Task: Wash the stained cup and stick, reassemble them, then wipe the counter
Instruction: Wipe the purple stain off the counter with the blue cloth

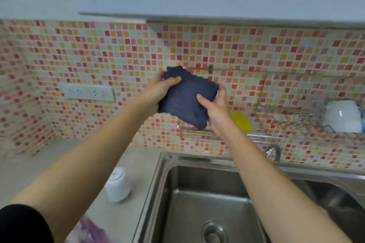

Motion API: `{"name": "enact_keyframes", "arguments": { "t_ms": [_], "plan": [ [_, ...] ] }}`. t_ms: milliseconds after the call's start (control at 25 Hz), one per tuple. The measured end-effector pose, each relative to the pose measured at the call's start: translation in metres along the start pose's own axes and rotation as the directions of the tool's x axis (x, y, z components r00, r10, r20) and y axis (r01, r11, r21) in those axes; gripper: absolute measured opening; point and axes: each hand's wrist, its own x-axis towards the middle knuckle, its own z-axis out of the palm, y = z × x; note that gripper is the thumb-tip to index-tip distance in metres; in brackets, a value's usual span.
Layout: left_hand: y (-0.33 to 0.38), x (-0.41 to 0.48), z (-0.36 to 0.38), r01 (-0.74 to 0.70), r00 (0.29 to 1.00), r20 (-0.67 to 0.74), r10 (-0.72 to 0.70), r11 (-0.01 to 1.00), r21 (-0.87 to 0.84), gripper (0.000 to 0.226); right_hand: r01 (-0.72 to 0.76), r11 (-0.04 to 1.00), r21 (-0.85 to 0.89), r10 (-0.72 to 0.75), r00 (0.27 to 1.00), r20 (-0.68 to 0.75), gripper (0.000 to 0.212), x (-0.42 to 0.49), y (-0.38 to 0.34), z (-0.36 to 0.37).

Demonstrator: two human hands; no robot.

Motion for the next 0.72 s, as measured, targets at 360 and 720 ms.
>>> {"name": "enact_keyframes", "arguments": {
  "t_ms": [360, 720],
  "plan": [
    [-0.085, -0.117, -0.245, -0.066, 0.977, -0.098, 0.187, 0.711, 0.7, 0.042, 0.029, 0.92, -0.391, 0.157, 0.886, 0.435, 0.026, -0.115, 0.139, 0.163],
    [-0.216, -0.231, -0.444, 0.331, 0.941, -0.279, -0.193, 0.343, 0.879, 0.042, 0.048, 0.692, -0.72, 0.518, 0.662, 0.542, 0.061, -0.226, 0.296, 0.308]
  ]
}}
